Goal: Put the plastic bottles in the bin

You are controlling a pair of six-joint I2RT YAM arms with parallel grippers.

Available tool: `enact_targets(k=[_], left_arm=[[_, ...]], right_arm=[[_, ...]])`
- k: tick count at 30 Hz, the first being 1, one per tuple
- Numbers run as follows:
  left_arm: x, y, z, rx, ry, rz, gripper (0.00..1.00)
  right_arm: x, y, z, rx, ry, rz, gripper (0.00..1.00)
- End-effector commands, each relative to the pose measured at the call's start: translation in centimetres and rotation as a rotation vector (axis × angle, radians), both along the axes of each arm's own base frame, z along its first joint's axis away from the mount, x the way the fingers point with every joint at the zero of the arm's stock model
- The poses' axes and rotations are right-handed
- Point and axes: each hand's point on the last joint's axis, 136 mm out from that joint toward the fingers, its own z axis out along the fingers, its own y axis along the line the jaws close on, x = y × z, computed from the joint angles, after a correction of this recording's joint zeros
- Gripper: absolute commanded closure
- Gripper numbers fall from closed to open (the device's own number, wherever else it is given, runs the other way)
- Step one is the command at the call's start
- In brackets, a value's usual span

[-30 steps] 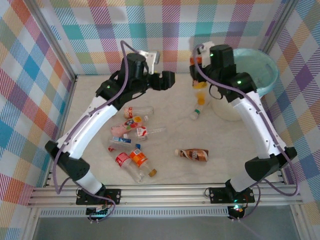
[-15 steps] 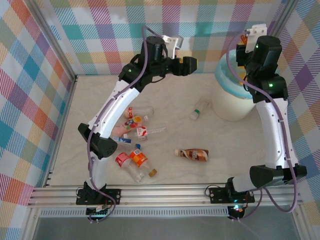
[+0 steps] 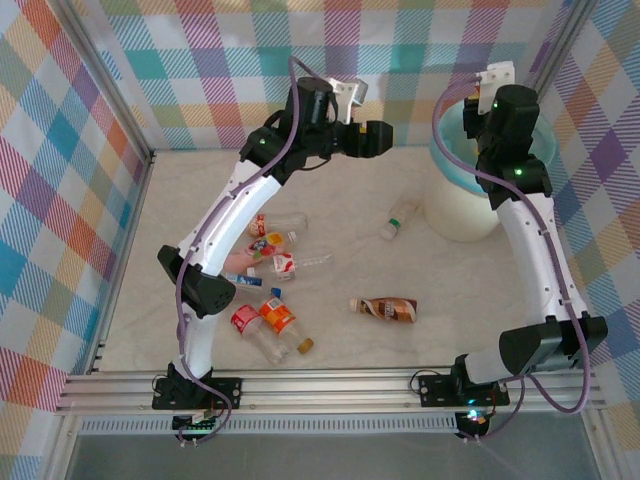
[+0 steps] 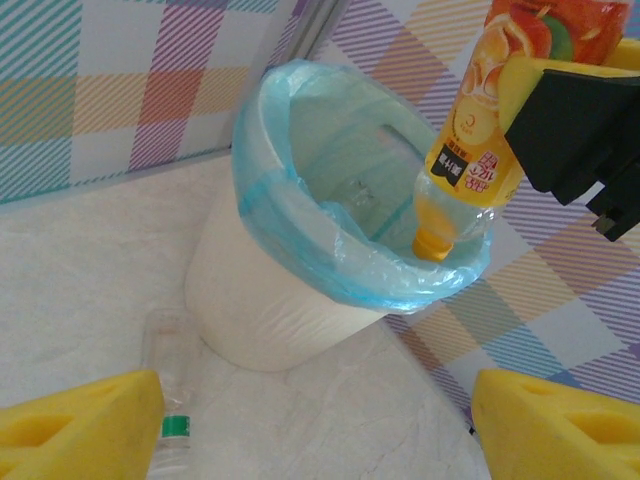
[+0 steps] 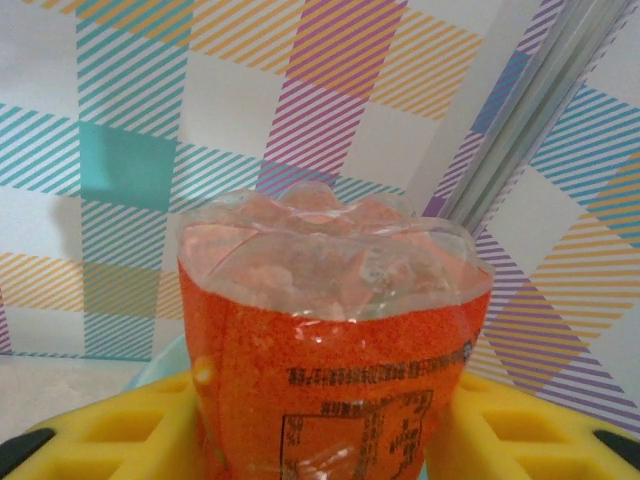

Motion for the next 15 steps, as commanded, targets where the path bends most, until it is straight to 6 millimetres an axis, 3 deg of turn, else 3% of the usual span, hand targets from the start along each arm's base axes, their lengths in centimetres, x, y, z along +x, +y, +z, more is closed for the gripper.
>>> enact_targets(k=[1, 7, 15], left_arm=[[-1.4, 0.4, 0.9, 0.0, -0.015, -0.013, 0.19], [-1.6, 1.0, 0.5, 0.017, -0.013, 0.007, 0.19], [-2.1, 1.8, 1.0, 0.032, -0.032, 0.017, 0.18]], right_arm=[[0.2, -0.4, 2.2, -0.018, -0.096, -0.014, 0.5], [1.2, -0.1, 0.8, -0.029, -0.086, 0.002, 0.44], [1.0, 0.0, 0.8, 0.005, -0.086, 0.011, 0.28]])
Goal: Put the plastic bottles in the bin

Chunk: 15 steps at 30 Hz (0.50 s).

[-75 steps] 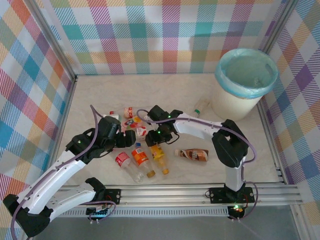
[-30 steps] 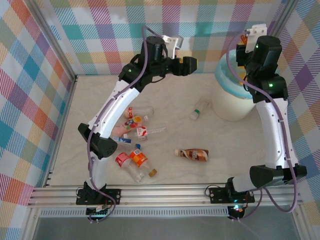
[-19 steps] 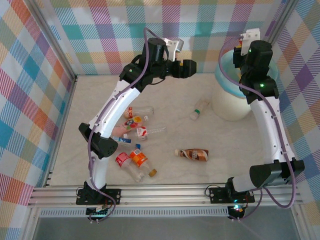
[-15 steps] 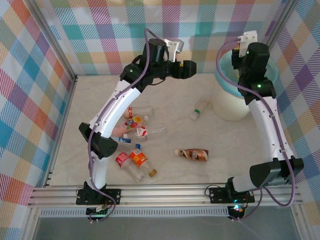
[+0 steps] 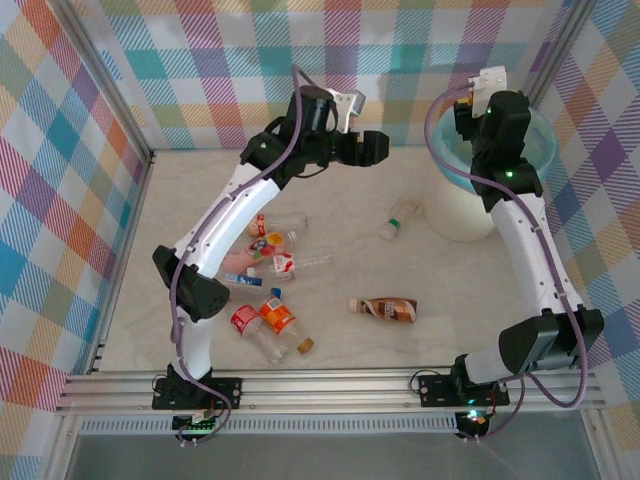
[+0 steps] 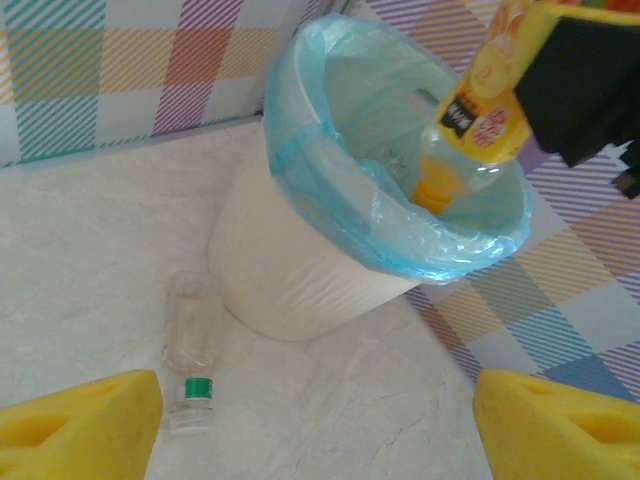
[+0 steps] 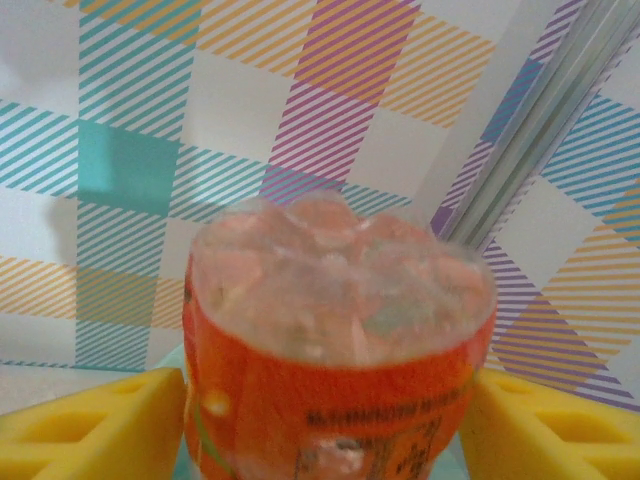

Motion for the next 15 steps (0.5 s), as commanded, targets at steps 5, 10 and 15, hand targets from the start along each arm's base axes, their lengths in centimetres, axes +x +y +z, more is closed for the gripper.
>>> enact_targets(k=[5, 10, 15], left_arm=[[-1.8, 1.1, 2.9, -0.014, -0.064, -0.004, 0.18], [-2.1, 1.4, 3.1, -0.016, -0.067, -0.001, 0.18], [-2.4, 1.7, 3.7, -0.023, -0.077, 0.004, 0.18]], right_arm=[[-0.5, -0.2, 1.8, 0.032, -0.053, 0.003, 0.28], [-1.0, -0.3, 2.3, 0.031, -0.059, 0.001, 0.28], [-1.5, -0.2, 2.5, 0.029, -0.052, 0.01, 0.28]])
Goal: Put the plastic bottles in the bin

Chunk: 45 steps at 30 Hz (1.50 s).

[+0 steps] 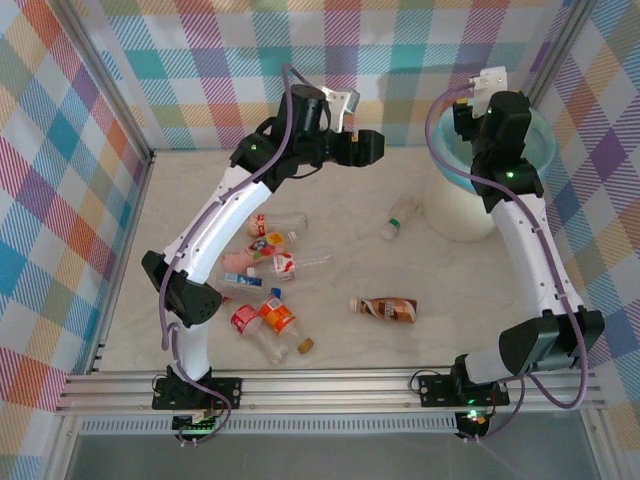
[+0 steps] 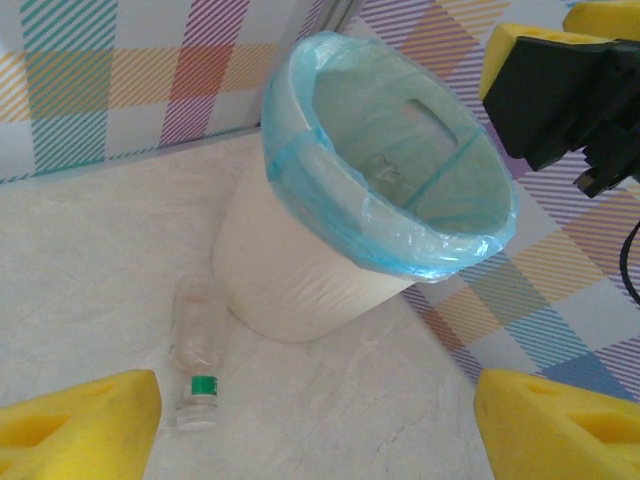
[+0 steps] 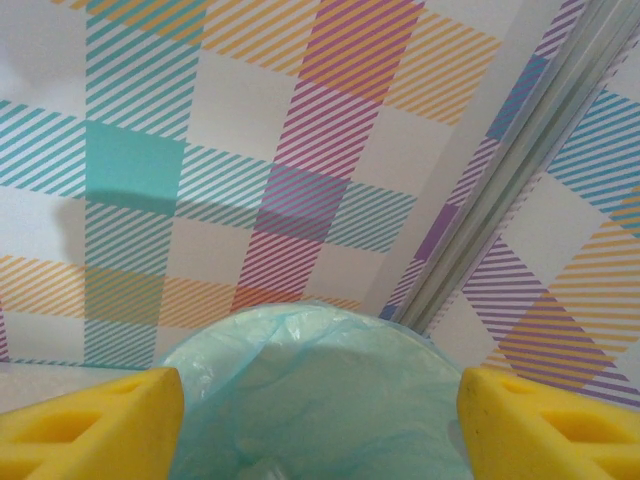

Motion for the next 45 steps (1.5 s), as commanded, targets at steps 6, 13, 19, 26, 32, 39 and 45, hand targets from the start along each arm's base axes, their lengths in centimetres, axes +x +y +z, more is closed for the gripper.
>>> enact_targets(k=[6, 13, 19, 26, 32, 39, 45], left_arm=[[-1.8, 1.4, 3.2, -0.014, -0.076, 0.009, 0.18], [-1.9, 2.2, 2.8, 0.011, -0.08, 0.023, 0.18], [-1.8, 3.4, 2.6, 0.01, -0.067, 0.049, 0.18], [-3.3, 5.6, 2.7, 0.018, -0.061, 0.08, 0.18], [-5.8, 9.7, 0.4, 0.05, -0.038, 0.164, 0.18], [-9.2, 15.4, -3.1, 0.092, -0.006, 0.291, 0.18], [-12.2, 20.4, -6.4, 0.17, 0.03, 0.399, 0.17]], right_arm=[[-2.5, 0.0, 2.7, 0.04, -0.037, 0.029, 0.27], [-4.6, 2.3, 3.2, 0.149, 0.019, 0.159, 0.27], [-6.5, 5.5, 2.1, 0.264, 0.106, 0.33, 0.27], [-9.9, 10.4, 0.2, 0.397, 0.198, 0.491, 0.27], [-13.7, 16.5, -0.4, 0.44, 0.25, 0.66, 0.28], [-16.7, 23.4, -3.7, 0.447, 0.429, 0.811, 0.28], [-17.9, 28.3, -7.4, 0.446, 0.538, 0.882, 0.27]])
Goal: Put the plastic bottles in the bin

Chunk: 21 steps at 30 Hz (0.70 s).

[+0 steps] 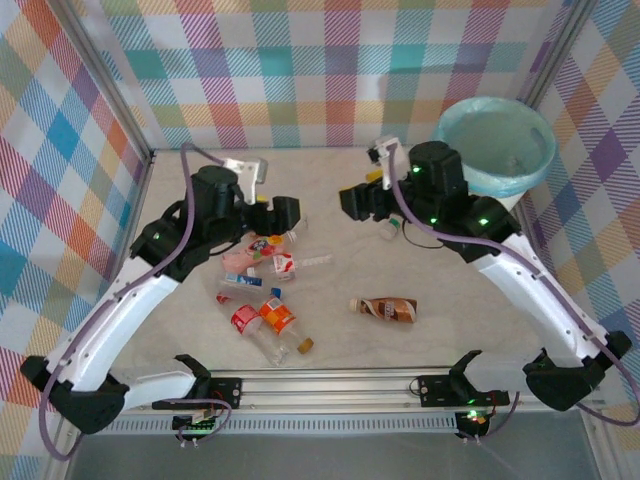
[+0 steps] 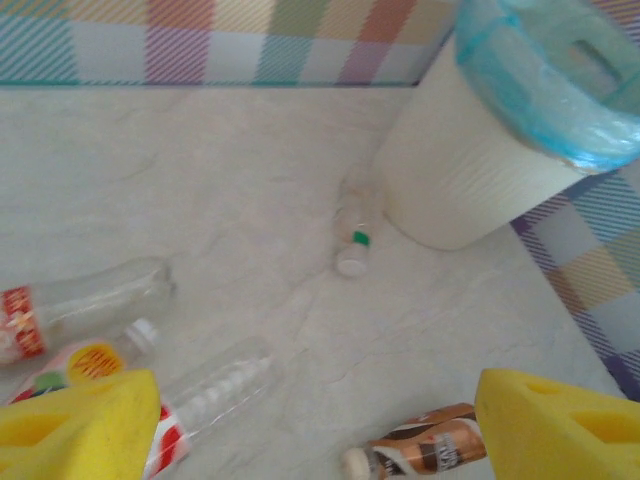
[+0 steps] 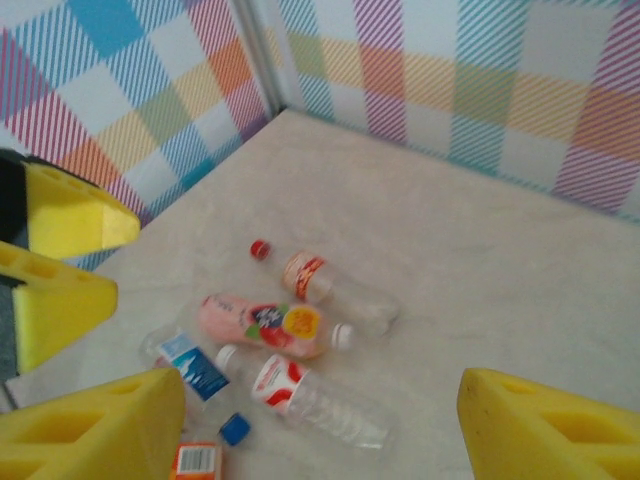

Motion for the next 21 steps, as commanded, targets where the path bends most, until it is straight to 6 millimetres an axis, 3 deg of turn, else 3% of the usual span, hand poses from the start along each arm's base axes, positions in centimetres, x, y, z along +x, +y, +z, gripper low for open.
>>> enact_targets(k=[1, 6, 10, 16, 21], left_arm=[[-1.3, 3.5, -1.4, 0.042, 0.01, 0.104, 0.17], [-2.9, 7.0, -3.3, 0.089, 0.026, 0.189, 0.16], [-3.3, 8.0, -4.2, 0.102, 0.045, 0.212, 0.16], [-2.9, 8.9, -4.2, 0.101, 0.041, 0.246, 0.16], [-2.4, 8.8, -4.8, 0.079, 0.085, 0.25, 0.16]], right_arm=[[-0.5, 2.7, -1.9, 0.004, 0.062, 0.043, 0.27], [-0.8, 6.7, -3.7, -0.039, 0.089, 0.13, 0.26], [-0.2, 8.8, -4.1, -0.052, 0.087, 0.164, 0.25], [0.9, 10.3, -3.9, -0.057, 0.067, 0.181, 0.24], [0.8, 11.0, -5.9, -0.061, 0.124, 0.194, 0.24]])
